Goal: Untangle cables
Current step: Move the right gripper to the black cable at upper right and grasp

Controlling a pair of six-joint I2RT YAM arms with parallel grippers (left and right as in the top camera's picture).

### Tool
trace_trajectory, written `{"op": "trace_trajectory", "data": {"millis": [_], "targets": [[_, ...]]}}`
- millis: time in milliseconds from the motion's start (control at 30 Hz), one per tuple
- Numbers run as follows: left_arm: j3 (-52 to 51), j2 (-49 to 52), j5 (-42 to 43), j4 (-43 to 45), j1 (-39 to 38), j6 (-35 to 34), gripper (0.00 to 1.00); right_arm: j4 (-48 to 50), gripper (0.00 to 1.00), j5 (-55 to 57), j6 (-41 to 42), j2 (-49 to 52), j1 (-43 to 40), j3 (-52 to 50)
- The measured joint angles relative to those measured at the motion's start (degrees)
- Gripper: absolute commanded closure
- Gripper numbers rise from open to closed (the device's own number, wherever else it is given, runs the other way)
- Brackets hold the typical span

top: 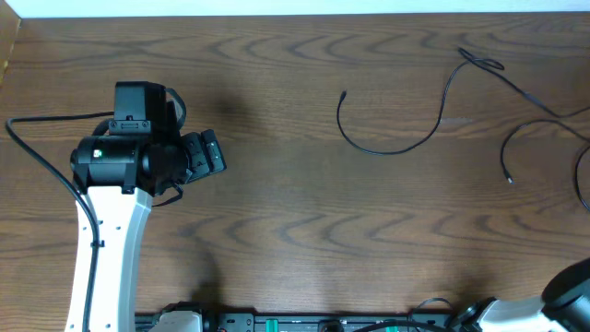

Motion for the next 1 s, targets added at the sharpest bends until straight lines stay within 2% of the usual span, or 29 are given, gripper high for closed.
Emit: {"op": "trace_trajectory", "data": {"millis": [133, 167, 200, 233, 267, 300, 467, 667, 700, 800, 1000], "targets": [[0.0, 0.0, -0.02, -0.13, 0.0, 0.0, 0.08, -1.33, 0.98, -0.09, 3.19, 5.86, -1.92, 0.0], [0.0, 0.0, 0.0, -0.17, 0.0, 0.0, 0.08, -1.99, 0.91, -0.09, 4.42, 7.26, -2.32, 0.0], [0.0, 0.0, 0.0, -0.15, 0.0, 0.0, 0.08, -2.51, 0.76, -0.09, 5.92, 8.72, -2.73, 0.0], [0.0, 0.0, 0.0, -0.17, 0.0, 0.0, 0.08, -2.8, 0.47, -0.13, 6.6, 9.68, -3.02, 0.0], [0.0, 0.0, 0.0, -0.17, 0.0, 0.0, 0.08, -3.17, 0.09, -0.42, 7.3, 10.75, -3.3, 0.0], [0.0, 0.0, 0.0, -0.17, 0.0, 0.0, 0.08, -3.39, 0.01, -0.61, 7.98, 11.5, -3.52, 0.0], [0.0, 0.0, 0.0, -0.15, 0.0, 0.0, 0.08, -3.37, 0.01, -4.13, 9.44, 12.7, -3.82, 0.0], [0.0, 0.0, 0.0, -0.15, 0.0, 0.0, 0.08, -4.46, 0.01, -15.41, 9.27, 12.7, -2.19, 0.02], [0.0, -0.02, 0.0, -0.11, 0.0, 0.0, 0.08, -6.21, 0.01, -19.37, 7.41, 12.7, -0.17, 0.02], [0.0, -0.02, 0.02, -0.04, 0.0, 0.0, 0.08, -10.12, 0.01, -21.46, 1.44, 12.7, 5.53, 0.11], [0.0, 0.0, 0.0, -0.07, 0.0, 0.0, 0.08, -12.66, 0.01, -17.14, -12.04, 12.72, 18.82, 0.11]]}}
